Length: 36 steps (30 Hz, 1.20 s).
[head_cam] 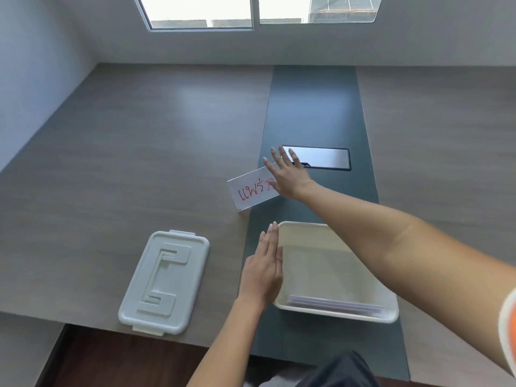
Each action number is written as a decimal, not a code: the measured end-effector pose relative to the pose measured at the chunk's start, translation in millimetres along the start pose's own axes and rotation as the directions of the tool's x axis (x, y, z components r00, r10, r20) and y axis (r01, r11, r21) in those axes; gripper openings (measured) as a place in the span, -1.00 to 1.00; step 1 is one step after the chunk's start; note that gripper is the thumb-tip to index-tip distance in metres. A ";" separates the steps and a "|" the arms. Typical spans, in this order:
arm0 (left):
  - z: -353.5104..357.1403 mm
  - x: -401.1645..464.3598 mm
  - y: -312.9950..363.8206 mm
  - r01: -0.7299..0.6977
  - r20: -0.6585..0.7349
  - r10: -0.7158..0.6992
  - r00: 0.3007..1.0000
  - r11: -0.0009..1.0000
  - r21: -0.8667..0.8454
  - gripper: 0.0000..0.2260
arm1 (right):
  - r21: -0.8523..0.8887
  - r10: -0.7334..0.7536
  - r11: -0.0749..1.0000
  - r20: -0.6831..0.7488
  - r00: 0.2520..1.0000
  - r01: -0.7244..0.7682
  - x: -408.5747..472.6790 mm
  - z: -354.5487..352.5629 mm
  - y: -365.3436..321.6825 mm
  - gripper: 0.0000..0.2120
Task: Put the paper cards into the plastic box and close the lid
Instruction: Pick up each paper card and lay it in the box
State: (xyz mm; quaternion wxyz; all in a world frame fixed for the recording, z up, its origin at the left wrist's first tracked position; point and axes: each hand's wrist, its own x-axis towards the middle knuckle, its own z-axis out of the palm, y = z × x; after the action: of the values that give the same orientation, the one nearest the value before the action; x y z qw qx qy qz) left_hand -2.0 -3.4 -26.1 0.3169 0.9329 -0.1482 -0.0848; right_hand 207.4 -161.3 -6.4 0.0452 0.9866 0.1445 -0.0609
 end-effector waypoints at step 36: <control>-4.3 0.0 2.7 0.072 0.090 -0.058 0.994 0.984 -0.162 -0.53 | 0.568 0.216 0.823 -0.344 0.914 0.019 -231.9 -74.8 63.8 -0.87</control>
State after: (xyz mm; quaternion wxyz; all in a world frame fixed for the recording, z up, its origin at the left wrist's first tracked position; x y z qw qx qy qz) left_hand -1.6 -3.0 -21.1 0.3837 0.9033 -0.1234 -0.1470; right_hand 13.5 -279.0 103.0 -0.2724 0.9540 0.0743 0.1012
